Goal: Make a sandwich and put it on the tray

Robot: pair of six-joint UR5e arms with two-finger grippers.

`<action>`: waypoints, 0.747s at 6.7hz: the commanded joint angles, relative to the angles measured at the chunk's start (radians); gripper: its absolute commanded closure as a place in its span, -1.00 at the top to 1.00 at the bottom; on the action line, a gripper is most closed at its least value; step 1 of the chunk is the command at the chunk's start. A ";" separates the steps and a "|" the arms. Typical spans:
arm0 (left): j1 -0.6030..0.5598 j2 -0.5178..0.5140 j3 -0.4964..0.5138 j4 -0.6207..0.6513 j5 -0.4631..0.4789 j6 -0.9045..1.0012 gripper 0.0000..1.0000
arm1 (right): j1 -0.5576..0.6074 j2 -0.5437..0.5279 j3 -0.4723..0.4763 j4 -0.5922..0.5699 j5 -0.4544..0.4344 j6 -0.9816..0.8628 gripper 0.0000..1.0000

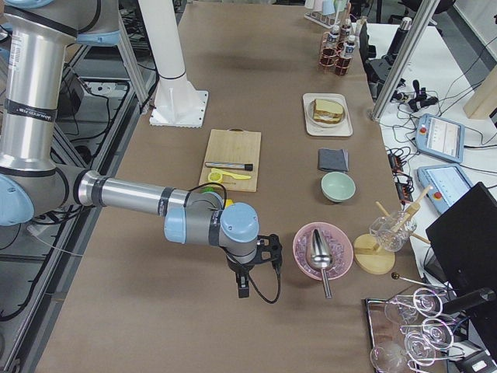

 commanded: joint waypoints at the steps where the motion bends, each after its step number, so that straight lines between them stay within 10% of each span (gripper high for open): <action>1: -0.041 0.004 -0.005 0.009 -0.012 0.006 0.97 | 0.001 -0.001 0.002 0.002 0.000 -0.002 1.00; 5: -0.046 0.016 0.004 0.014 -0.023 0.005 0.97 | 0.001 -0.001 0.008 0.002 0.001 0.001 1.00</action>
